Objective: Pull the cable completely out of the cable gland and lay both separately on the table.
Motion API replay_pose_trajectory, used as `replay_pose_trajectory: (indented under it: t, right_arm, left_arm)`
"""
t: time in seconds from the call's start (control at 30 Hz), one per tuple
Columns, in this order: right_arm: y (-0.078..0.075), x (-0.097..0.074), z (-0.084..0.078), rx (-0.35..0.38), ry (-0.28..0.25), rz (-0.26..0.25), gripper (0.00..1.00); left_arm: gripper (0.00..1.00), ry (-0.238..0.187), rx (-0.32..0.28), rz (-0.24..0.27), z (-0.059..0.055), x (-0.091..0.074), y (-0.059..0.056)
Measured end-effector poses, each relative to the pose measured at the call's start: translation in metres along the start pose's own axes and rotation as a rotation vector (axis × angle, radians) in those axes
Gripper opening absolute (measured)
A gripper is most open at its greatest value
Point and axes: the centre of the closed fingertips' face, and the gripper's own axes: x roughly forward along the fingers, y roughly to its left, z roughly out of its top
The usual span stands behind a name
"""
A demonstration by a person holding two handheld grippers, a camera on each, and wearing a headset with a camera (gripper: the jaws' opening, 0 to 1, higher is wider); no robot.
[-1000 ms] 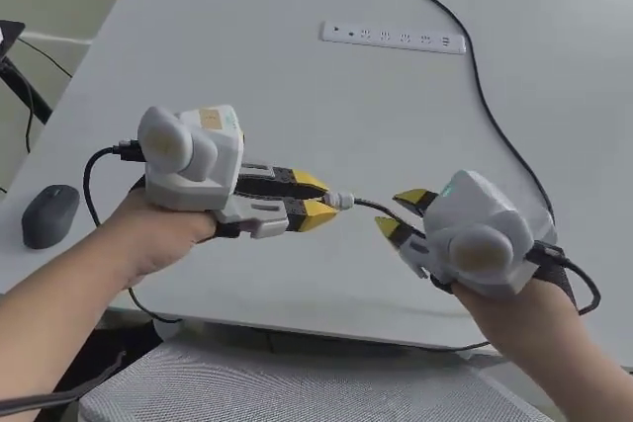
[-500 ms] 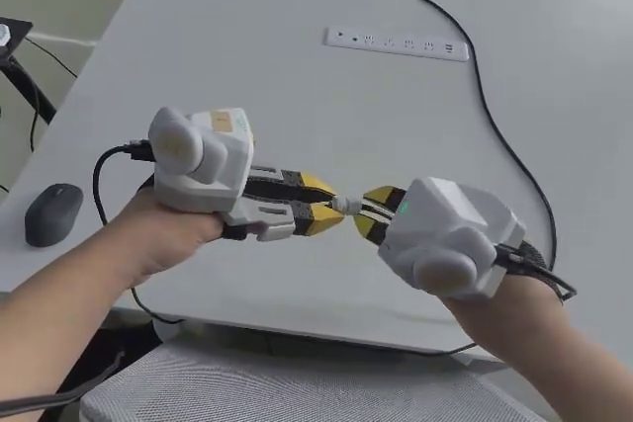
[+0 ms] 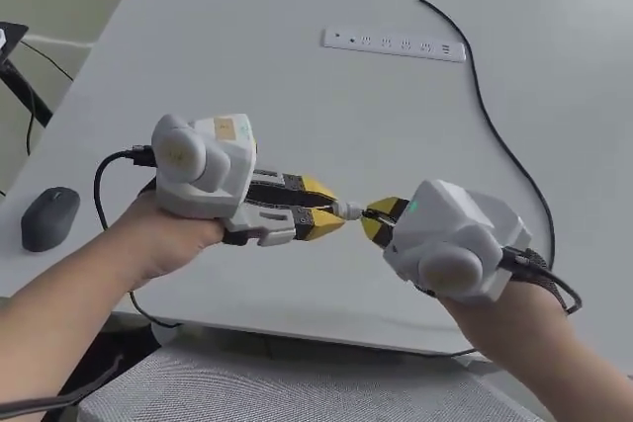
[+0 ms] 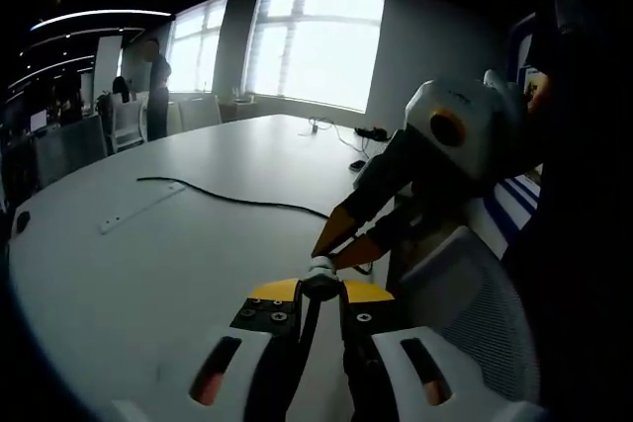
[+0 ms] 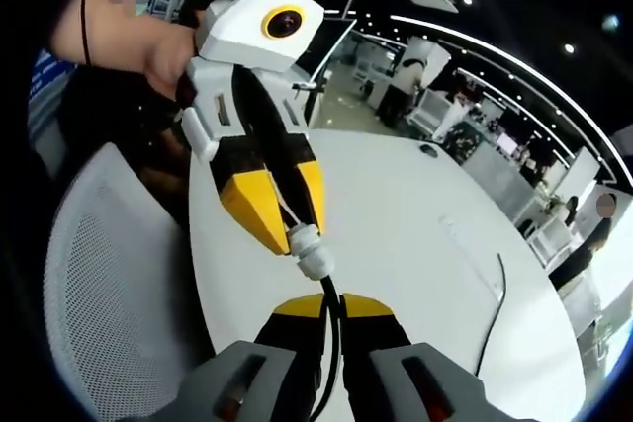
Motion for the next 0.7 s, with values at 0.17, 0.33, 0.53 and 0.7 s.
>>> replay_pose_trajectory:
  t: [0.17, 0.33, 0.53, 0.7]
  right_arm:
    - [-0.006, -0.001, -0.010, 0.078, 0.010, -0.005, 0.00]
    - [-0.010, 0.000, -0.020, 0.190, 0.011, -0.017, 0.00]
    - [-0.015, 0.003, -0.034, 0.305, 0.014, -0.044, 0.00]
    - [-0.020, 0.006, -0.053, 0.457, 0.031, -0.063, 0.00]
  left_arm:
    - [0.15, 0.001, 0.032, 0.001, 0.000, -0.001, 0.000]
    - [0.15, 0.002, 0.047, 0.002, -0.001, -0.002, -0.001]
    - [0.15, 0.003, 0.054, 0.011, -0.003, -0.006, 0.002]
    - [0.15, 0.000, 0.052, 0.017, -0.003, -0.007, 0.003]
